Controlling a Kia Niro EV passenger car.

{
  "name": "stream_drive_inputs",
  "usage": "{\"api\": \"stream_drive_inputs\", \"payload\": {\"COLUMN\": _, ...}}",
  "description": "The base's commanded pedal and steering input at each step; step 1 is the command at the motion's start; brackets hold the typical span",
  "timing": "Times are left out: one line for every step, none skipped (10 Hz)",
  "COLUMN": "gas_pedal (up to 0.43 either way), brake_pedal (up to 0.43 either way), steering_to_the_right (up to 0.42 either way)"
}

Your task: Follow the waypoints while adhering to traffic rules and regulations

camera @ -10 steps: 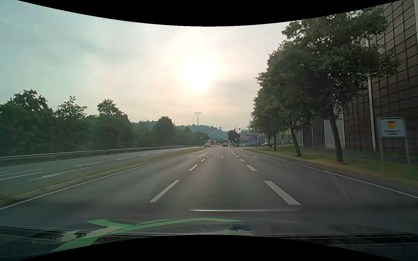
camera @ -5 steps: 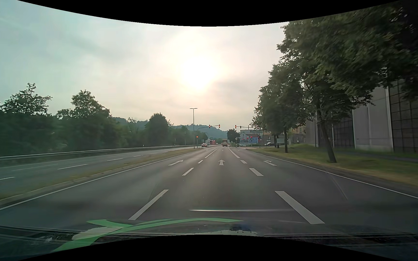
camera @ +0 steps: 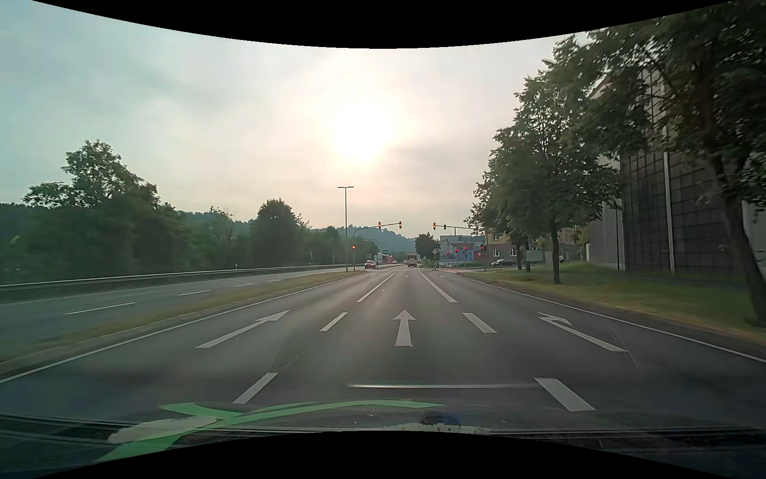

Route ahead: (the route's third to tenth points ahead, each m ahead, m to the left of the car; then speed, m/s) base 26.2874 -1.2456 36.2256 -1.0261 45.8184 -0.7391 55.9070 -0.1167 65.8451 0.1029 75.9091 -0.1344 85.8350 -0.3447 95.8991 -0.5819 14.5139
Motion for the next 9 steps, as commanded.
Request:
{"api": "stream_drive_inputs", "payload": {"gas_pedal": 0.0, "brake_pedal": 0.226, "steering_to_the_right": 0.001}}
{"api": "stream_drive_inputs", "payload": {"gas_pedal": 0.0, "brake_pedal": 0.274, "steering_to_the_right": 0.0}}
{"api": "stream_drive_inputs", "payload": {"gas_pedal": 0.0, "brake_pedal": 0.299, "steering_to_the_right": 0.0}}
{"api": "stream_drive_inputs", "payload": {"gas_pedal": 0.0, "brake_pedal": 0.299, "steering_to_the_right": 0.0}}
{"api": "stream_drive_inputs", "payload": {"gas_pedal": 0.0, "brake_pedal": 0.305, "steering_to_the_right": 0.0}}
{"api": "stream_drive_inputs", "payload": {"gas_pedal": 0.0, "brake_pedal": 0.299, "steering_to_the_right": -0.001}}
{"api": "stream_drive_inputs", "payload": {"gas_pedal": 0.0, "brake_pedal": 0.299, "steering_to_the_right": -0.001}}
{"api": "stream_drive_inputs", "payload": {"gas_pedal": 0.0, "brake_pedal": 0.299, "steering_to_the_right": -0.001}}
{"api": "stream_drive_inputs", "payload": {"gas_pedal": 0.0, "brake_pedal": 0.299, "steering_to_the_right": -0.001}}
